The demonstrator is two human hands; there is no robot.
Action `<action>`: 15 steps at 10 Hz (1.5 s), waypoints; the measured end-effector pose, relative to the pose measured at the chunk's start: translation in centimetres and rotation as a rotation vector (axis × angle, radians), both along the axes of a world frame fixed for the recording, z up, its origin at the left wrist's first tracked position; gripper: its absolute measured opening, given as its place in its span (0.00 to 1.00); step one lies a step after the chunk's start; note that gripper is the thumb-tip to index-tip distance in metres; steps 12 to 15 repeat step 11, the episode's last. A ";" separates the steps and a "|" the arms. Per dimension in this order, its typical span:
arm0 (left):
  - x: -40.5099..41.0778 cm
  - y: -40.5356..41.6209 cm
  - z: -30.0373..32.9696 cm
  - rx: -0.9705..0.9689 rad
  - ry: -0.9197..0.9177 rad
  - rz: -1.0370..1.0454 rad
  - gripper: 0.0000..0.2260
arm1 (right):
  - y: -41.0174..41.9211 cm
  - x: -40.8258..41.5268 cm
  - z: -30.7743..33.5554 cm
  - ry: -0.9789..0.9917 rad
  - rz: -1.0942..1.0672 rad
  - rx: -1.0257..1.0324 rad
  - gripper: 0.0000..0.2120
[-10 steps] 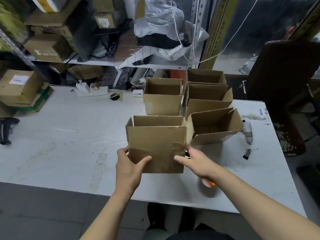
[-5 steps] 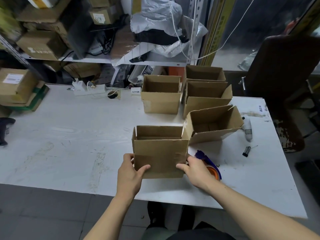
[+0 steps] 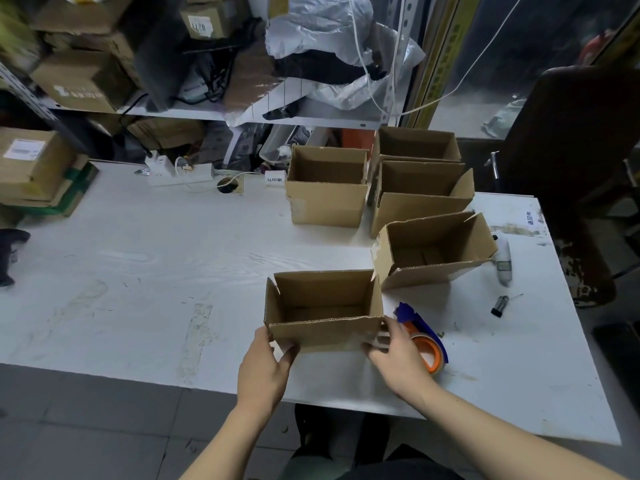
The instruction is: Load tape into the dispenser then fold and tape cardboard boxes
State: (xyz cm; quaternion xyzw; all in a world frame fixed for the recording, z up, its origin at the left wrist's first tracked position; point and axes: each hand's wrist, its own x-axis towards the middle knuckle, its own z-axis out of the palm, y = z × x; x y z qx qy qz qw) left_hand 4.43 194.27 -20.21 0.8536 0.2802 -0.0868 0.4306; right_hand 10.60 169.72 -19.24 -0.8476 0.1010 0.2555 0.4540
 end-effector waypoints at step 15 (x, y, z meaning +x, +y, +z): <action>15.8 5.4 0.6 -0.224 0.056 -0.111 0.31 | 7.3 10.9 -1.0 0.063 -0.239 0.160 0.37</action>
